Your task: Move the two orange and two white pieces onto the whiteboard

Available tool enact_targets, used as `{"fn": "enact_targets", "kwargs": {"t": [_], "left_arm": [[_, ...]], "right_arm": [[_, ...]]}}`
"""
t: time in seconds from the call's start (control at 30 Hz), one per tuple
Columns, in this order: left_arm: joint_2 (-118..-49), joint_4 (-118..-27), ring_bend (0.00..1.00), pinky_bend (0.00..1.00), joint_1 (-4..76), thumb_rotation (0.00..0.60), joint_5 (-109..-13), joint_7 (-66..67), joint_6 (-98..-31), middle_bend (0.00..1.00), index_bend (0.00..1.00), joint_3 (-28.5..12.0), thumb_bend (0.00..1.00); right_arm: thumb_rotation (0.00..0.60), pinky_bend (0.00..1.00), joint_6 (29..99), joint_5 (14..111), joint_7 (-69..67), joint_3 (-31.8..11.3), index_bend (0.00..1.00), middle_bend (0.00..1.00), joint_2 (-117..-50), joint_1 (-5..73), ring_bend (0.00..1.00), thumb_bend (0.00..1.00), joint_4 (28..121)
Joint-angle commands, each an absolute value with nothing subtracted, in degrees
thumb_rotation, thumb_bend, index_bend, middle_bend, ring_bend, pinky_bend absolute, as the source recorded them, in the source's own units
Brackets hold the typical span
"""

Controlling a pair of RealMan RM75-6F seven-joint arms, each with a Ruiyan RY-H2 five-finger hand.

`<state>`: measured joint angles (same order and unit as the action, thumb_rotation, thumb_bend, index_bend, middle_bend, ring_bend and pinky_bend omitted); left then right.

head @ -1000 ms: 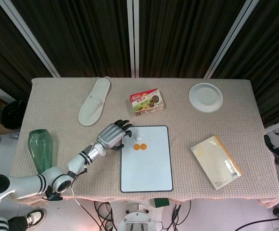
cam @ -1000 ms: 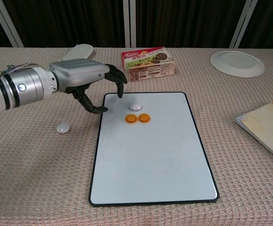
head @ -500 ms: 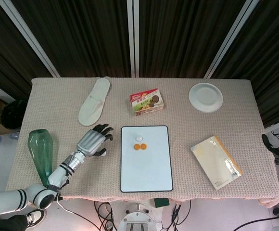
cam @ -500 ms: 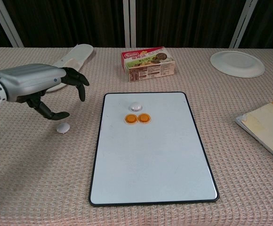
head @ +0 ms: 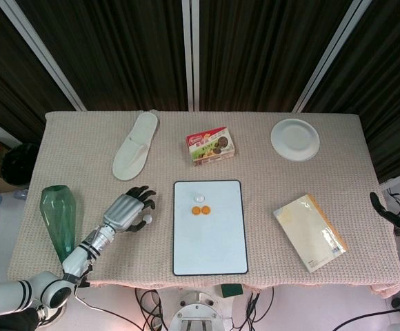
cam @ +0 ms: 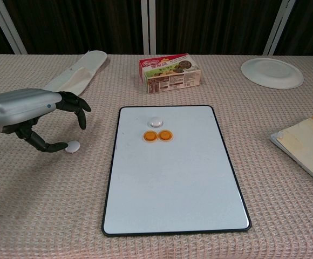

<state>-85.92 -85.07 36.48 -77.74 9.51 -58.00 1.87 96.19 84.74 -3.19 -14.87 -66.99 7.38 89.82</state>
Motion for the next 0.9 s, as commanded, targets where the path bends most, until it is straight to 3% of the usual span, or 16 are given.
{"fn": "enact_targets", "kwargs": {"t": [0.03,0.9], "left_arm": [[-86.1,-84.5,0.06,0.15,36.0,0.600,-78.3,9.1,-57.9,0.15,0.35,2.3,0.29],[-89.7,-79.2,0.06,0.15,34.5,0.600,-79.8,7.2,-56.6,0.16,0.39,1.2,0.29]], "right_arm": [[0.600,0.00,96.0,84.6,-3.2,-14.8,0.00,0.00,-67.1,7.4,0.00,0.21,89.8],[0.600,0.00,95.3,84.6,-2.9,-14.4,0.00,0.00,-67.8,8.0,0.00,0.21,89.2]]}}
